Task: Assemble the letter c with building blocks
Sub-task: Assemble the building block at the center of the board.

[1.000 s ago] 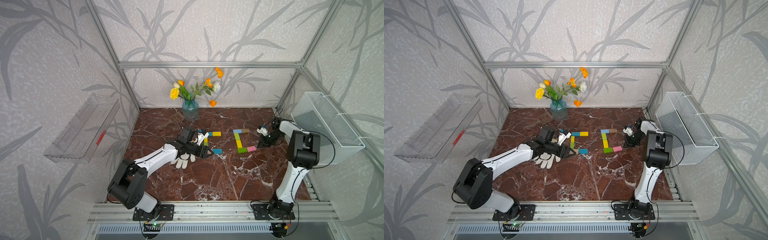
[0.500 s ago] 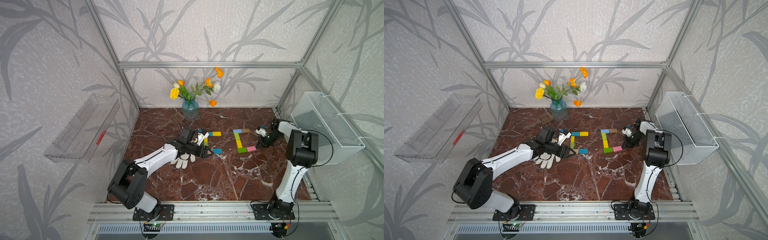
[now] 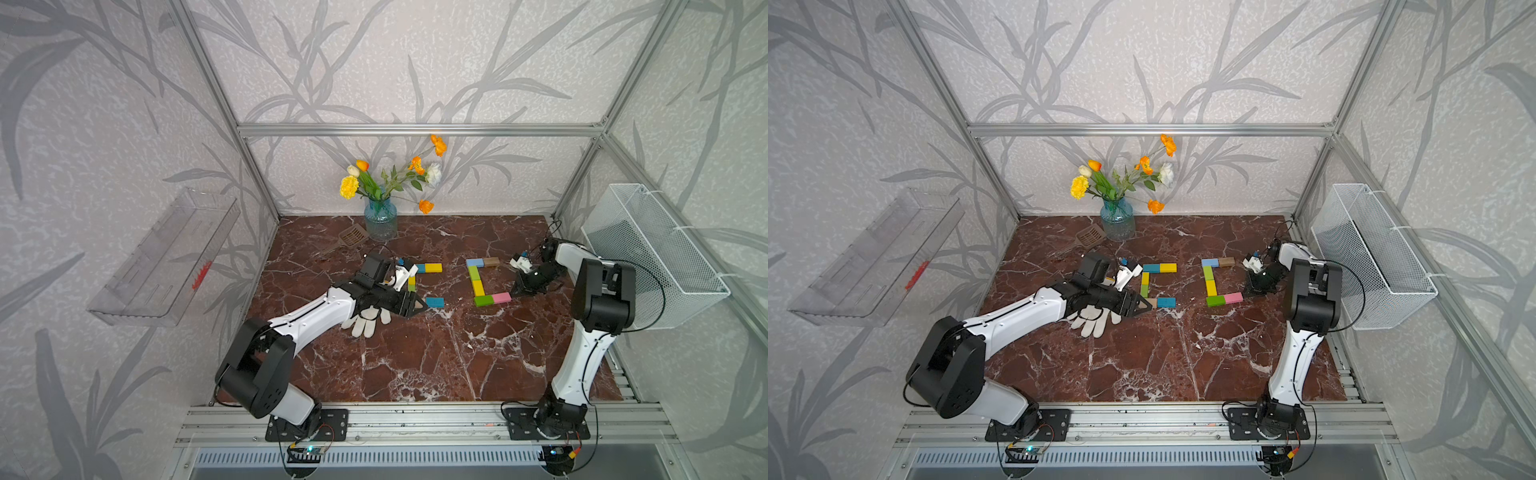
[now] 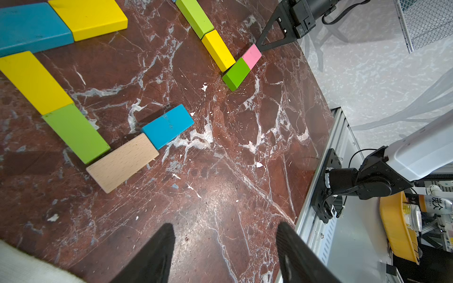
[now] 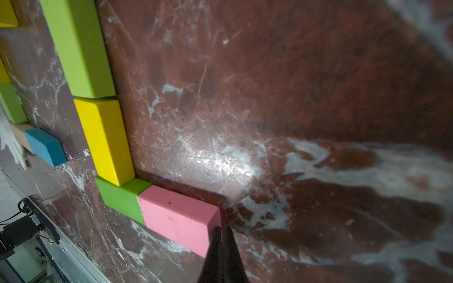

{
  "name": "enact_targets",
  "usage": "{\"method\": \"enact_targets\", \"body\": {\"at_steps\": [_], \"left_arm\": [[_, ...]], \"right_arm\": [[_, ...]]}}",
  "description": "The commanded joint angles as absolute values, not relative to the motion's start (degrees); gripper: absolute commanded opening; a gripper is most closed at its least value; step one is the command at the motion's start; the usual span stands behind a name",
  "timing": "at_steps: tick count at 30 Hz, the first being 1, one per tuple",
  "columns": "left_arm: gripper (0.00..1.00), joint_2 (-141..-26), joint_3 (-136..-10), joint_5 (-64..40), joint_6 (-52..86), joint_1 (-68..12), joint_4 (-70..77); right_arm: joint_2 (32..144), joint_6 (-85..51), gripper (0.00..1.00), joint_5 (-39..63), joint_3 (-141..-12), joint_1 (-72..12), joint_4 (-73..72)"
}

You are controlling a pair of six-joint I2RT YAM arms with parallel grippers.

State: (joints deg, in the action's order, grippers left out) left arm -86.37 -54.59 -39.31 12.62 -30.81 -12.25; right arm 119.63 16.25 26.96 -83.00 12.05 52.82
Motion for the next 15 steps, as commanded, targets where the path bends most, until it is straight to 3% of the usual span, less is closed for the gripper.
{"method": "enact_targets", "body": {"at_steps": [1,5,10,15], "left_arm": [[0.69,-83.47,-53.95,-37.22,11.52,-30.76,-10.7],[0.75,-77.27,-51.44,-28.97,9.72,-30.55,-8.57],[0.82,-66.78,-46.28,-11.83,7.02,-30.41,-3.0],[0.94,-61.11,-41.19,7.56,3.35,-29.86,1.22]], "right_arm": [[114.67,13.53,0.01,23.49,-79.53,11.79,48.66],[106.04,10.52,0.19,18.54,-71.58,11.84,39.69],[93.38,5.14,0.53,13.2,-60.34,11.77,29.02],[82.6,3.34,0.59,13.12,-50.73,9.58,21.17]]}}
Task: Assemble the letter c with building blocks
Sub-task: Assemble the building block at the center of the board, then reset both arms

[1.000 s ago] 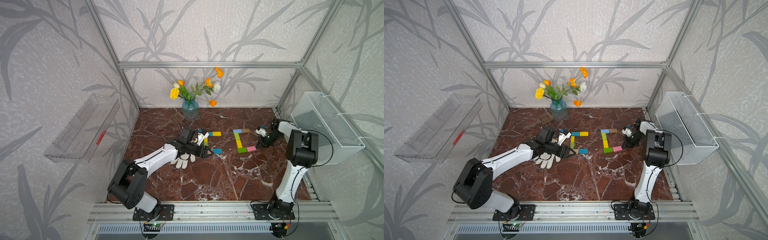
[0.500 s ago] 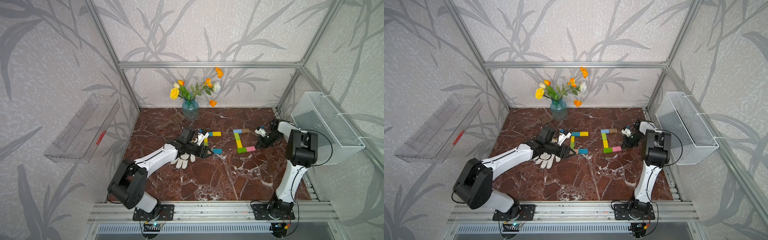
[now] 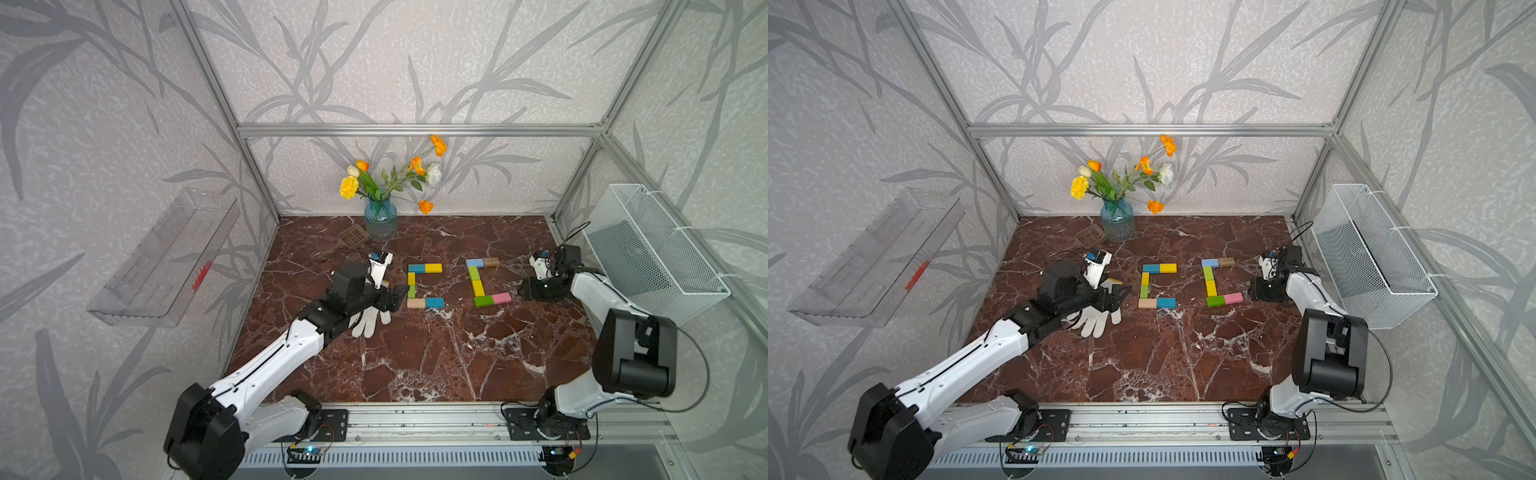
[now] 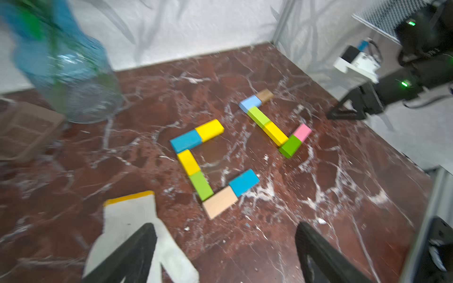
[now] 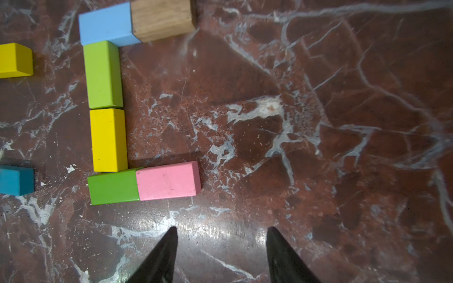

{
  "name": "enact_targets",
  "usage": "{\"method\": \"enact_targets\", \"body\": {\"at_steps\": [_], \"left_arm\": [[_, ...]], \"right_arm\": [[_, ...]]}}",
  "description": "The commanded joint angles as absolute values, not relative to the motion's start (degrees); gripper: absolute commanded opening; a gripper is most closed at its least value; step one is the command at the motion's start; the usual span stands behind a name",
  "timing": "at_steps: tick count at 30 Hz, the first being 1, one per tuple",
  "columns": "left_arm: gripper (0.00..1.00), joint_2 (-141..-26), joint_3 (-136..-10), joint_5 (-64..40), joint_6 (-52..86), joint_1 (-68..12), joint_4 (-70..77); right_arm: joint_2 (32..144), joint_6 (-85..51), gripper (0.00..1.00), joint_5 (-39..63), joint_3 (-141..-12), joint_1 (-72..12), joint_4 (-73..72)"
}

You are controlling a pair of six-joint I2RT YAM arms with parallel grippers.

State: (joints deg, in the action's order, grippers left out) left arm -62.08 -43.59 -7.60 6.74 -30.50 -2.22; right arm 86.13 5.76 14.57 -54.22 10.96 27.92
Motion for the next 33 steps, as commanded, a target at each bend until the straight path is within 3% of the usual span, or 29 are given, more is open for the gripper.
{"method": "enact_targets", "body": {"at_steps": [1,4,8,9,10,17,29,33], "left_arm": [[0.96,-61.1,-40.68,11.25,2.64,-29.59,1.08],[1.0,-61.73,-40.06,20.18,1.93,-27.29,-0.14],[1.0,-62.52,-37.27,22.7,2.47,-21.81,1.73],[1.0,-62.7,-35.72,22.74,3.01,-20.09,3.55],[1.0,-62.84,-33.97,21.73,3.68,-18.26,5.65],[1.0,-65.71,-27.98,23.3,2.07,-12.76,16.28],[1.0,-75.26,-20.87,22.57,3.25,-6.3,38.33],[1.0,-81.73,-22.09,20.6,0.17,-5.24,45.07]], "right_arm": [[80.73,3.41,0.59,13.93,-48.89,8.88,19.62],[75.19,2.48,0.59,15.86,-42.62,6.44,13.19],[68.57,1.66,0.61,15.45,-33.92,2.22,2.02],[67.21,1.33,0.75,14.69,-31.87,1.19,-0.81],[66.29,1.09,0.99,14.39,-29.9,0.49,-3.79],[65.39,2.08,0.99,12.19,-21.42,-1.32,-23.24],[77.54,3.82,0.99,7.48,-21.06,-1.49,-41.29],[85.68,2.54,0.99,6.33,-18.59,-1.58,-54.35]]}}
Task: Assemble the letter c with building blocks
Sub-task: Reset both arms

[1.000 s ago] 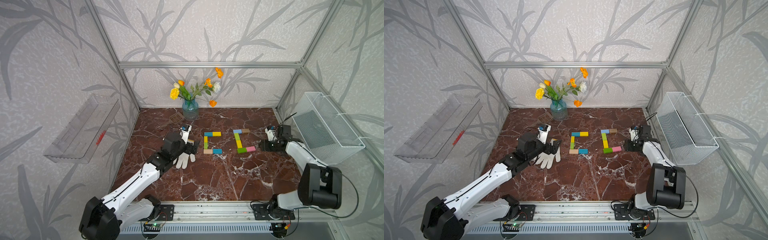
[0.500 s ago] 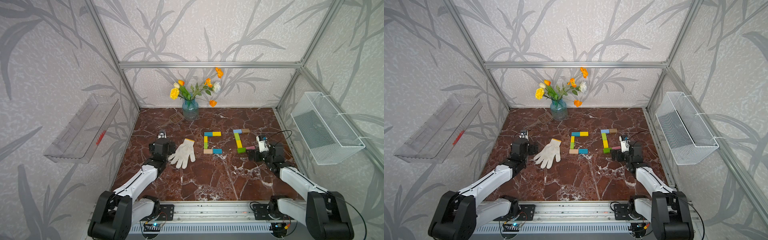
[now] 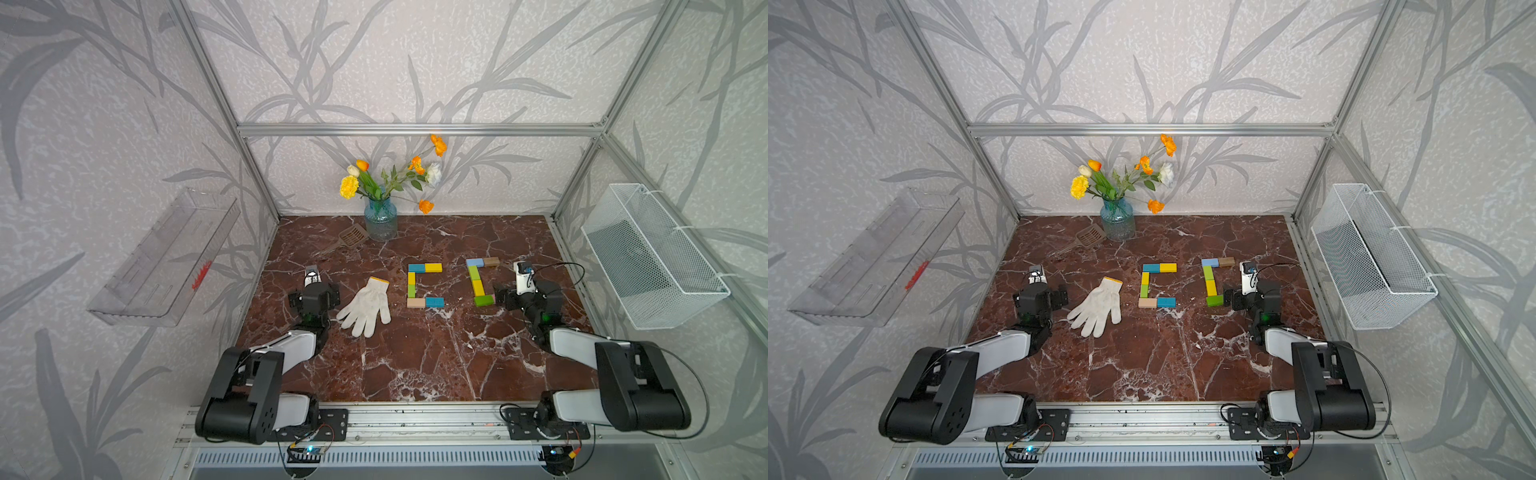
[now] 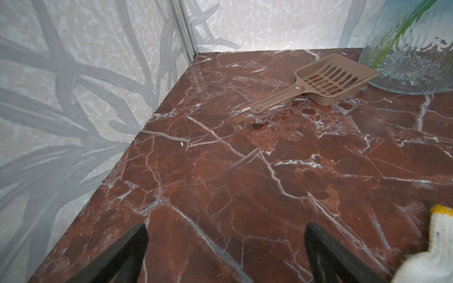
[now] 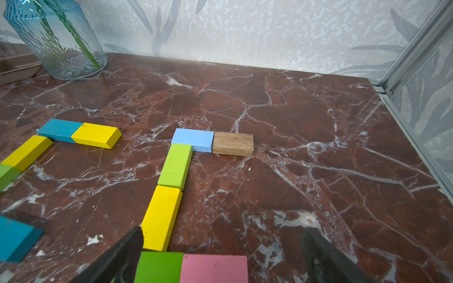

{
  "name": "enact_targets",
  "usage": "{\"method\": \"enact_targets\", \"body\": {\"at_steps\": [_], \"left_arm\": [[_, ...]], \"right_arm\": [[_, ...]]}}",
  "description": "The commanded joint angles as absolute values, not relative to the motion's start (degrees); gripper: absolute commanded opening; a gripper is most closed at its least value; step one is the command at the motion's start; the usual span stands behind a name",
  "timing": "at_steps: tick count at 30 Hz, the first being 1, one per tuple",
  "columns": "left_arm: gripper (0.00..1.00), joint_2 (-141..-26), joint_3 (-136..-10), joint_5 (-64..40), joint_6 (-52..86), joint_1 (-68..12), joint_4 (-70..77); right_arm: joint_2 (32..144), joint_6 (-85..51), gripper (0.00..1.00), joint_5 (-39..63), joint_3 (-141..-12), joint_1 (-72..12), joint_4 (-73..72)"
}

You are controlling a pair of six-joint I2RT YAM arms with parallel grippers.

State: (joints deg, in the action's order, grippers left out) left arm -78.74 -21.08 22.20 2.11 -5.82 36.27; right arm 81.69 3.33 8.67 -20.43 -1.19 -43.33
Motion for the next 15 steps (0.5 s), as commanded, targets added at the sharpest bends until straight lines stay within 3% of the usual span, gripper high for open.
{"method": "enact_targets", "body": {"at_steps": [1,4,8,15], "left_arm": [[1.0,-84.04,-21.69,20.13,0.28,-4.76,48.06],[0.99,-86.68,-21.22,18.54,2.68,-2.69,49.8],[1.0,-87.78,-22.94,16.79,3.45,-1.34,47.8],[1.0,-87.29,-23.02,15.4,4.06,-0.53,46.86]], "right_arm": [[87.77,2.25,0.99,5.73,-18.27,-1.58,-56.89],[89.93,2.28,0.99,6.03,-18.18,-1.75,-60.41],[87.89,2.38,0.99,6.19,-22.14,-1.76,-49.42],[88.16,3.96,0.99,6.83,-23.64,-2.55,-47.37]]}}
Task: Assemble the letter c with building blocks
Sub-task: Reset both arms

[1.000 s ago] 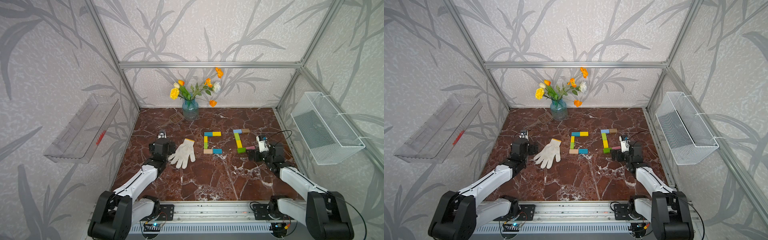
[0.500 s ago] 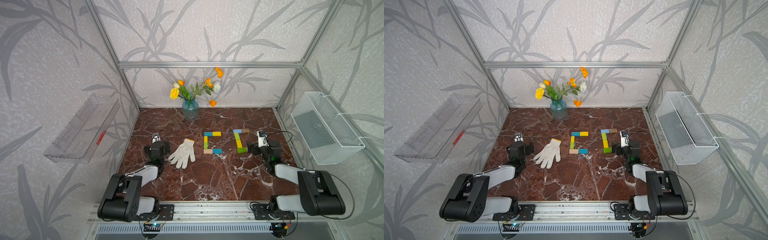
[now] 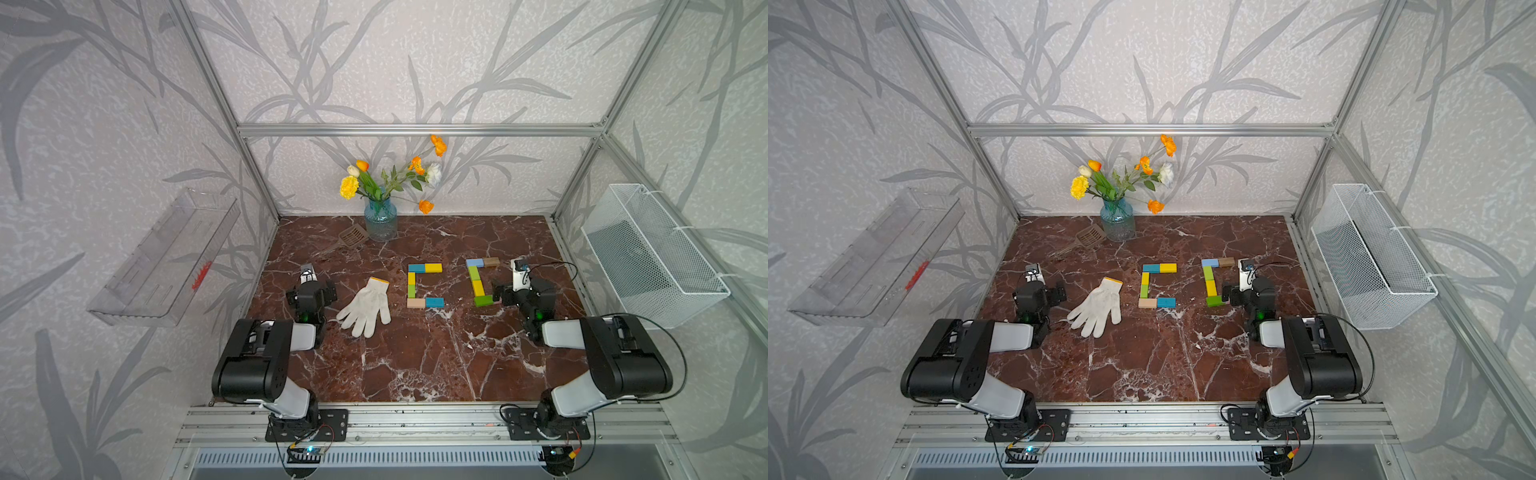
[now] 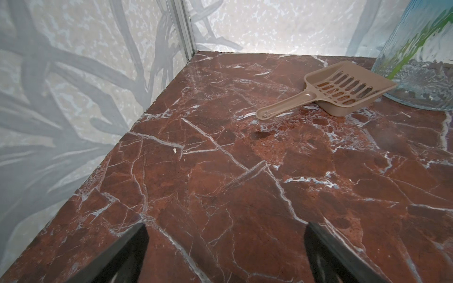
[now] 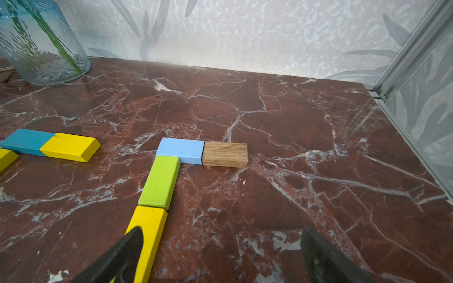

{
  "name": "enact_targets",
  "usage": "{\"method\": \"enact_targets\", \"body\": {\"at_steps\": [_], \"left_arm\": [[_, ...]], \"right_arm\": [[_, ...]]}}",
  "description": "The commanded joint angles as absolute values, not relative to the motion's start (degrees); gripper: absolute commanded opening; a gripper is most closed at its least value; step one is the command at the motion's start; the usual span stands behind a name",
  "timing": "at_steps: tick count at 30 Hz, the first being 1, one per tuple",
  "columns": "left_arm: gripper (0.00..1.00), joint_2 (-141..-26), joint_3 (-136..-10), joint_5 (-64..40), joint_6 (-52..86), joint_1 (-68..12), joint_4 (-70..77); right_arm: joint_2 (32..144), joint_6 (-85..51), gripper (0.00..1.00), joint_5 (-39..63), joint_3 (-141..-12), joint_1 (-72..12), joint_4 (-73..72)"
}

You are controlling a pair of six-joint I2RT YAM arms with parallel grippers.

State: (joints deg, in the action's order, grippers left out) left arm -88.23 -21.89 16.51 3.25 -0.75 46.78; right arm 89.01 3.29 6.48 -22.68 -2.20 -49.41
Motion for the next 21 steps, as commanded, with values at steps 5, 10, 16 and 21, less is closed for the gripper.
{"method": "enact_targets", "body": {"at_steps": [5,10,16,21], "left_arm": [[1.0,-87.45,-23.03,15.41,4.02,-0.53,47.11],[1.0,-87.41,-23.12,15.43,4.04,-0.49,47.02],[1.0,-87.52,-23.25,15.36,4.1,-0.53,46.75],[1.0,-87.36,-22.95,15.02,3.91,-0.44,47.19]], "right_arm": [[88.24,4.0,0.99,6.77,-23.66,-2.61,-47.35],[88.24,4.01,0.99,6.77,-23.6,-2.64,-47.37],[88.24,4.04,0.99,6.77,-23.59,-2.64,-47.37],[88.24,4.04,0.99,6.77,-23.64,-2.64,-47.37]]}}
